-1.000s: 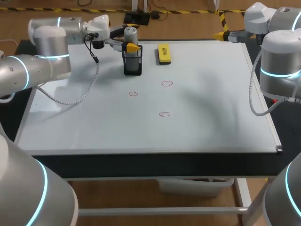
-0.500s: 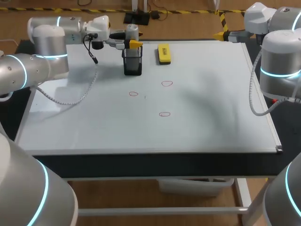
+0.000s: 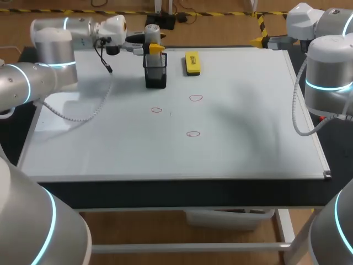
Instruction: Pick up the inspection probe, press it on each red-marked spot on the whiteboard one by one, put down the probe, pick up the eraser, and wipe off all the red marks.
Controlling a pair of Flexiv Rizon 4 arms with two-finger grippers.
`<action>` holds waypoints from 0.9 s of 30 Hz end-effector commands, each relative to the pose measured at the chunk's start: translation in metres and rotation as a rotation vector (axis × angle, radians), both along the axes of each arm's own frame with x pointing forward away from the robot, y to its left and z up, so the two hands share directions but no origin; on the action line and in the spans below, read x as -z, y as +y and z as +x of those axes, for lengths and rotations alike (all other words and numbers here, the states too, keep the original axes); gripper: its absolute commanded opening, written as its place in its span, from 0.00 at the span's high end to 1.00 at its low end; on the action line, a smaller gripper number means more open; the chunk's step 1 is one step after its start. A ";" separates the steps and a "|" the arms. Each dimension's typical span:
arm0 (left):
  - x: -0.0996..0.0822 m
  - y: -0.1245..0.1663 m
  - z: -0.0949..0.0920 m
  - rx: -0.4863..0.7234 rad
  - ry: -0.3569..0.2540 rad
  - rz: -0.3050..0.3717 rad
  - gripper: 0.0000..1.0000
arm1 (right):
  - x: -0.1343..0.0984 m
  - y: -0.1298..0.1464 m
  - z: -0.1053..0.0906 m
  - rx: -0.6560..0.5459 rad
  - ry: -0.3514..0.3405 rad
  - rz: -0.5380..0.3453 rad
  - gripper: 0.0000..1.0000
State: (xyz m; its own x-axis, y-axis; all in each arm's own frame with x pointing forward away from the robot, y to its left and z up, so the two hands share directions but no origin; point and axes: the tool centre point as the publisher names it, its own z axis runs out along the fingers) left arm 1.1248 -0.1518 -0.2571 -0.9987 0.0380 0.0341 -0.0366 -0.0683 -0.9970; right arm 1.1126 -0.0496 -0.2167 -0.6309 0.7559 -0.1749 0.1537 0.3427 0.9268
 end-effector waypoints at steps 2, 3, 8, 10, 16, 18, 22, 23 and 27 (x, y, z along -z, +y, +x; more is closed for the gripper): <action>-0.013 0.000 -0.007 -0.003 -0.004 0.006 1.00 | 0.000 0.000 0.000 -0.001 0.001 0.000 0.00; -0.015 -0.001 -0.008 -0.001 -0.004 0.006 1.00 | 0.000 0.000 0.000 -0.001 0.001 0.000 0.00; -0.025 -0.003 -0.012 0.002 -0.003 0.020 1.00 | 0.000 0.000 0.000 -0.001 0.001 0.000 0.00; -0.029 -0.003 -0.014 0.000 0.001 0.026 1.00 | 0.000 0.000 0.000 -0.001 0.001 0.000 0.00; -0.043 -0.004 -0.019 -0.002 -0.006 0.034 1.00 | 0.000 0.000 0.000 -0.001 0.001 0.000 0.00; -0.048 -0.005 -0.020 -0.004 -0.006 0.036 1.00 | 0.000 0.000 0.000 -0.001 0.001 0.000 0.00; -0.057 -0.003 -0.021 -0.019 0.011 0.043 1.00 | 0.000 0.000 0.000 -0.001 0.001 0.000 0.00; -0.059 -0.002 -0.022 -0.019 0.012 0.042 1.00 | 0.000 0.000 0.000 -0.001 0.001 0.000 0.00; -0.068 -0.001 -0.025 -0.032 0.016 0.039 1.00 | 0.000 0.000 0.000 -0.001 0.001 0.000 0.00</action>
State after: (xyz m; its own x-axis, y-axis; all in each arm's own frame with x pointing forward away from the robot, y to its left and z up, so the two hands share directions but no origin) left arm 1.1098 -0.1541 -0.1989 -0.9967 0.0628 0.0508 -0.0542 -0.0538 -0.9971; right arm 1.1126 -0.0496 -0.2167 -0.6309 0.7559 -0.1748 0.1537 0.3427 0.9268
